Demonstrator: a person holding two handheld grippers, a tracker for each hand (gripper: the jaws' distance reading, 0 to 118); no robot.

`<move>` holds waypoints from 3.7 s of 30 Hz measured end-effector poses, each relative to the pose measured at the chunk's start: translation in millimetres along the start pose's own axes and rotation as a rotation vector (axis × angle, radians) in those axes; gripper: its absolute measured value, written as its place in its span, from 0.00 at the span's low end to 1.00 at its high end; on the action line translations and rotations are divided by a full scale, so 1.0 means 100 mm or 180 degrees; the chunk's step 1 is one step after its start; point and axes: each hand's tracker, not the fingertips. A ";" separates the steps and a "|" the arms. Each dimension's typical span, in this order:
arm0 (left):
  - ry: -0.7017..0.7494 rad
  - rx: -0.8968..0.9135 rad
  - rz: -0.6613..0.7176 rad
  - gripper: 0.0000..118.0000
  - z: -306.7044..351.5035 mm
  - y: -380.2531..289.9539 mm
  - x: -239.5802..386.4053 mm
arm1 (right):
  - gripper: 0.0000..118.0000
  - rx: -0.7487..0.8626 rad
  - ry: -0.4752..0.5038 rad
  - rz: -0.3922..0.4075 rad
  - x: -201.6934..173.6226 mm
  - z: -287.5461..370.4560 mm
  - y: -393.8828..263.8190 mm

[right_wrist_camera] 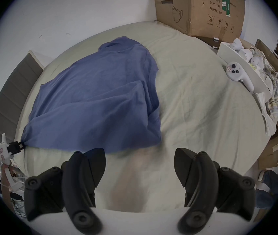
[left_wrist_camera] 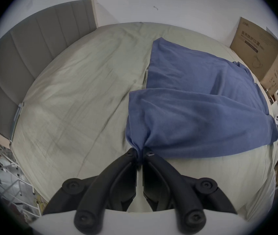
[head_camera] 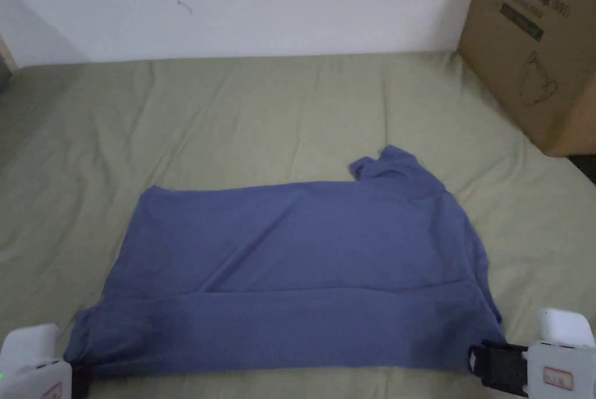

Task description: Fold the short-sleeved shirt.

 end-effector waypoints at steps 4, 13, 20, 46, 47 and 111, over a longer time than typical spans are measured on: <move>-0.0008 -0.0026 -0.0028 0.04 0.04 0.02 -0.01 | 0.61 -0.0359 -0.0048 -0.0240 0.04 -0.48 0.14; -0.0051 -0.0040 -0.0140 0.04 0.23 0.05 -0.07 | 0.11 -0.0215 0.0019 0.0072 -0.13 -0.21 0.16; -0.0020 0.0072 -0.0238 0.04 0.72 -0.08 -0.12 | 0.11 -0.0177 0.0192 0.0110 0.04 0.28 0.12; -0.0677 0.0429 0.0528 0.00 1.18 -0.25 0.12 | 0.02 0.0296 0.0156 0.0044 0.05 0.76 -0.24; -0.0611 0.0475 0.0523 0.00 1.14 -0.26 0.19 | 0.01 0.0287 0.0155 -0.0021 0.01 0.69 -0.27; -0.0227 0.0153 -0.0003 0.02 -0.44 2.18 0.13 | 0.00 0.0202 0.0254 0.0386 -0.31 -0.47 2.36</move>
